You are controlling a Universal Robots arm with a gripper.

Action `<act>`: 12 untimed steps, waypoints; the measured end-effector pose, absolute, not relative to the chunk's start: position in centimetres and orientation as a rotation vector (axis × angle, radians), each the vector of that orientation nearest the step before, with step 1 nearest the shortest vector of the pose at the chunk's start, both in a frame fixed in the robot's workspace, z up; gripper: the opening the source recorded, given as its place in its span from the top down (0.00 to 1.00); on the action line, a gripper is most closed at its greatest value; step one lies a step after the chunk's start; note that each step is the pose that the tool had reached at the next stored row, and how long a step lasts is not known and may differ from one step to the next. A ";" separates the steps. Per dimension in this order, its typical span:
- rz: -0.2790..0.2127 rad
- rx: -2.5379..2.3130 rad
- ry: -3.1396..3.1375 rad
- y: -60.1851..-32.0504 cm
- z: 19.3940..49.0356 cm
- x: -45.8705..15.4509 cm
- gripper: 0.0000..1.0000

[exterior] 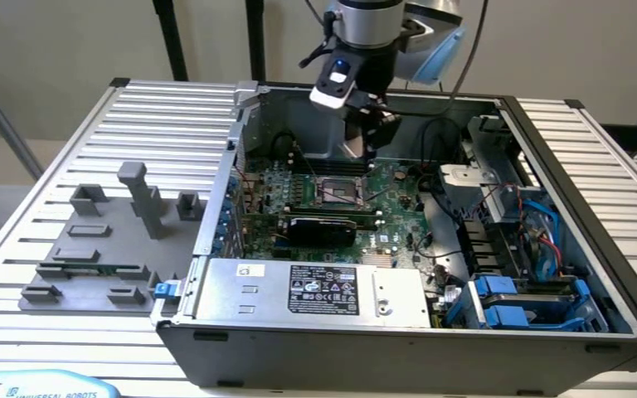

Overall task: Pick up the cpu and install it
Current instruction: 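Place the cpu into insertion slot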

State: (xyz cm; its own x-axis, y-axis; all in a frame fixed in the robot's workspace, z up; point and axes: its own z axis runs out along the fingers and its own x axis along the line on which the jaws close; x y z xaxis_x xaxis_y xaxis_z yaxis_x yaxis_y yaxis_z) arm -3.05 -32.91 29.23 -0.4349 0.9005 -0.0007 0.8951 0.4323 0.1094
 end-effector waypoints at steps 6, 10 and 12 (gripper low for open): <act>0.137 1.775 2.511 -32.9 28.8 -3.0 0.45; 0.133 1.864 2.442 -32.9 28.5 -3.0 0.45; 0.131 1.905 2.407 -32.9 28.5 -3.0 0.45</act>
State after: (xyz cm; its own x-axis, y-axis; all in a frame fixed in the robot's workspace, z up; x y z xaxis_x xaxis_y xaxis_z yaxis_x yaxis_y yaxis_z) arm -3.05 -32.91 28.46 -0.2296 0.9733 -0.0007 0.9674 0.2283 0.1093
